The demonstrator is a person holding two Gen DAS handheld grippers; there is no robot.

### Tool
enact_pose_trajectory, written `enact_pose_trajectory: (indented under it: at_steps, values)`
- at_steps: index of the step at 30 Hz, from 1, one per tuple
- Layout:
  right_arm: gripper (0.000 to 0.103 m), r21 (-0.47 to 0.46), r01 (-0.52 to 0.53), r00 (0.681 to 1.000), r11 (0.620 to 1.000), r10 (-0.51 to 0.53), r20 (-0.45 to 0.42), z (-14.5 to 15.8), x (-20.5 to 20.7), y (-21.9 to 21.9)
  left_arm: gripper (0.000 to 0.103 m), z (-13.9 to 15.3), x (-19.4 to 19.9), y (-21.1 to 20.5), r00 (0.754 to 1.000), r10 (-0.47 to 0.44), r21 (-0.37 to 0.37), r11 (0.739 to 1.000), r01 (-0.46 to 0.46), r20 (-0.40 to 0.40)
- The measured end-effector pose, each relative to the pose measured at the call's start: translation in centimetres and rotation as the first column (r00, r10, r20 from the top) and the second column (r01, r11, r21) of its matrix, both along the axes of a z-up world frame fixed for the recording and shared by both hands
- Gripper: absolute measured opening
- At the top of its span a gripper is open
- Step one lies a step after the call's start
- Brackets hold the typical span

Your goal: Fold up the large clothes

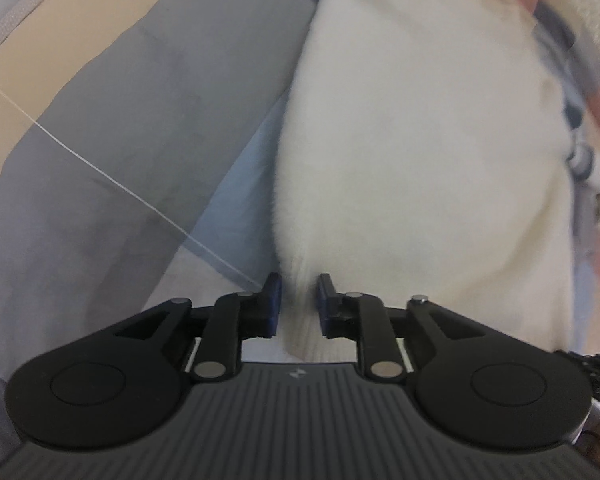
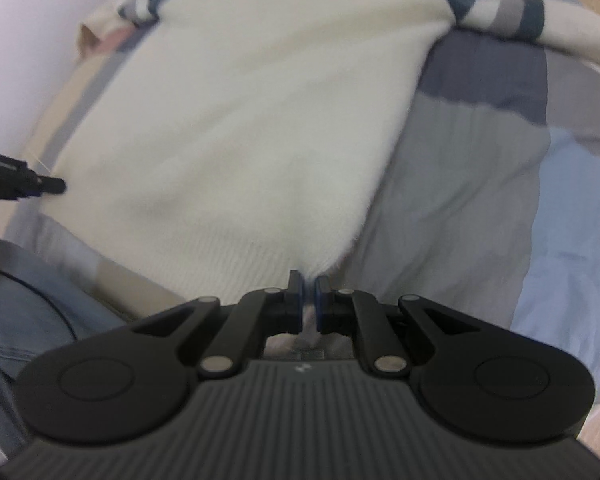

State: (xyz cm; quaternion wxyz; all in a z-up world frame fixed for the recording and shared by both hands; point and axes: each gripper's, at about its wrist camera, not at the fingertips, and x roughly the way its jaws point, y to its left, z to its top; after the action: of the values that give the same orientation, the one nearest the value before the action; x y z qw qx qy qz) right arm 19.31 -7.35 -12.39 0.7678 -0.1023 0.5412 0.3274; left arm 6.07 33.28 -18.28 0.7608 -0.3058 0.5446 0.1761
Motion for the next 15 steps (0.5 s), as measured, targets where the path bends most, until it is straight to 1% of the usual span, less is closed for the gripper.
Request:
enact_pose_trajectory:
  at_steps: [3, 6, 7, 8, 10, 12, 13, 14, 15]
  values:
    - [0.009, -0.025, 0.0, 1.0, 1.0, 0.0, -0.009, -0.9, 0.1, 0.4, 0.025, -0.7, 0.6, -0.4, 0.999, -0.014, 0.047, 0.999, 0.016, -0.043]
    - [0.009, -0.05, 0.003, 1.0, 0.999, -0.004, -0.013, -1.4, 0.0, 0.9, 0.026, -1.3, 1.0, -0.8, 0.997, -0.011, 0.061, 0.998, 0.016, -0.079]
    - [0.009, -0.058, 0.004, 1.0, 0.998, -0.005, -0.012, -1.6, -0.3, 1.1, 0.029, -1.5, 1.1, -0.8, 0.996, -0.016, 0.072, 0.997, 0.022, -0.09]
    - [0.009, -0.067, 0.001, 1.0, 0.998, -0.002, -0.009, -1.7, -0.3, 1.2, 0.03, -1.6, 1.2, -0.9, 0.995, -0.021, 0.081, 0.996, 0.029, -0.098]
    - [0.009, -0.07, 0.002, 1.0, 0.998, -0.002, -0.004, -1.8, -0.4, 1.3, 0.03, -1.5, 1.2, -1.0, 0.995, -0.027, 0.092, 0.995, 0.036, -0.098]
    - [0.011, -0.055, 0.02, 1.0, 0.998, -0.021, -0.008, -1.7, -0.4, 0.8, 0.033, -1.0, 1.4, -1.6, 0.995, -0.049, 0.109, 0.992, 0.059, -0.092]
    - [0.012, -0.046, 0.033, 0.999, 0.998, -0.034, -0.013, -1.7, -0.4, 0.6, 0.037, -0.8, 1.2, -1.6, 0.995, -0.054, 0.107, 0.992, 0.063, -0.085]
    - [0.012, -0.037, 0.044, 0.999, 0.998, -0.045, -0.018, -1.6, -0.3, 0.3, 0.045, -0.5, 1.0, -1.5, 0.995, -0.056, 0.105, 0.992, 0.064, -0.08]
    - [0.012, -0.026, 0.056, 0.998, 0.998, -0.057, -0.025, -1.5, -0.4, 0.1, 0.05, -0.3, 1.0, -1.3, 0.995, -0.064, 0.103, 0.992, 0.072, -0.076]
